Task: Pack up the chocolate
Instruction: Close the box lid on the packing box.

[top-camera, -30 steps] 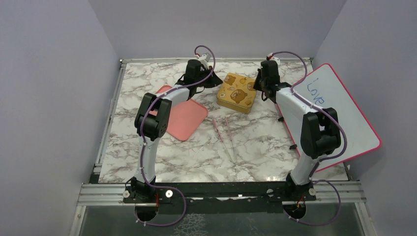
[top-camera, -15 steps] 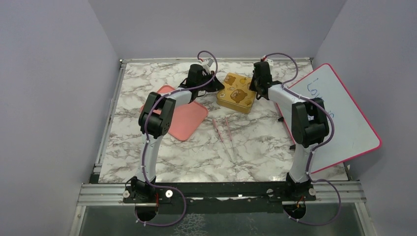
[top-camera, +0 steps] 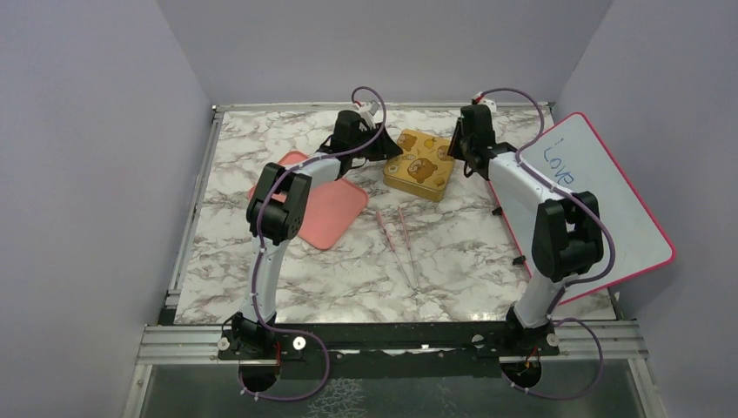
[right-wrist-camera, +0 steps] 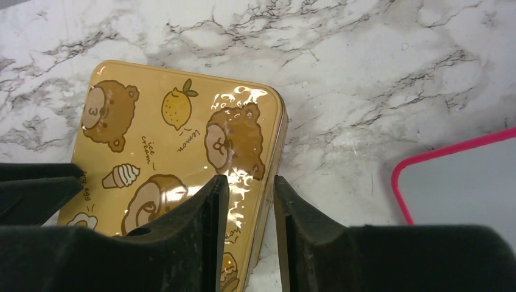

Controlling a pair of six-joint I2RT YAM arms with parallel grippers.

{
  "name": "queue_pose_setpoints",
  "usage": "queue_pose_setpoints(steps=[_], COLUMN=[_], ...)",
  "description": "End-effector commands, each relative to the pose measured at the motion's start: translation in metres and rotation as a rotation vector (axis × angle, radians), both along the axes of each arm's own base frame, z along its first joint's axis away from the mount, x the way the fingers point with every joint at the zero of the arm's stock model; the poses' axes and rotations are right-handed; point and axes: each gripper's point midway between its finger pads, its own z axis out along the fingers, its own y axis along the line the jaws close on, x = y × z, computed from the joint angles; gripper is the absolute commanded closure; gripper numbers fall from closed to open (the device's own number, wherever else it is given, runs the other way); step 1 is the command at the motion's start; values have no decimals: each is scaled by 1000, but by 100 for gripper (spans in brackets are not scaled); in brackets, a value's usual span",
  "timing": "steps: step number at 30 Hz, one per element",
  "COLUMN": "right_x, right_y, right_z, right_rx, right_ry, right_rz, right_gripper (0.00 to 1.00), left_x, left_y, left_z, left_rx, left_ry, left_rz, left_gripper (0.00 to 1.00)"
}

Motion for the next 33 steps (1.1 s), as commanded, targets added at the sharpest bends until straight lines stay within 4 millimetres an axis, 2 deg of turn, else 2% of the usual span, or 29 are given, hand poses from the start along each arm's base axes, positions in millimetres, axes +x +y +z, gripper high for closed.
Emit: queue_pose_setpoints(steps=[1, 6, 10, 12, 14, 16, 18, 20, 22, 24, 25, 27, 29, 31, 33], right_x=[-16, -18, -18, -20, -24, -36, -50, -61, -65, -66, -65, -62, -59, -62, -64], right_y=[0, 9, 12, 14, 17, 12, 7, 6, 7, 5, 5, 7, 8, 10, 16], right_z=[-15, -39, -58, -68, -82, -106, -127, -137, -132, -122, -114, -98, -90, -97, -108], right_rx=[34, 121, 156, 176, 191, 176, 180, 193, 199, 200, 203, 214, 215, 224, 255], right_ry=[62, 105, 140, 158, 189, 260, 301, 304, 292, 269, 252, 213, 204, 232, 252], right_rz=[-4, 11, 17, 24, 27, -10, -48, -47, -38, -40, -40, -24, -17, -5, 17], right_gripper=[57, 43, 41, 43, 45, 48, 52, 60, 64, 64, 62, 48, 39, 33, 35], left_x=[12, 22, 27, 27, 24, 15, 2, -8, -12, -16, -18, -21, -22, -23, -25], left_y=[11, 17, 15, 13, 9, -3, -19, -27, -29, -35, -39, -44, -46, -46, -49], left_z=[9, -8, -15, -23, -34, -43, -47, -46, -38, -30, -27, -20, -14, -7, 1], left_rx=[78, 160, 178, 183, 176, 159, 136, 96, 43, -8, -31, -68, -82, -94, -109], left_ry=[-33, -31, -34, -22, -8, 8, 17, 25, 5, 2, 10, 23, 19, 4, -14], left_rz=[30, 49, 33, 27, 3, -37, -99, -120, -118, -160, -187, -226, -226, -226, -244], left_gripper=[60, 54, 53, 56, 65, 71, 71, 71, 71, 71, 71, 71, 70, 67, 64])
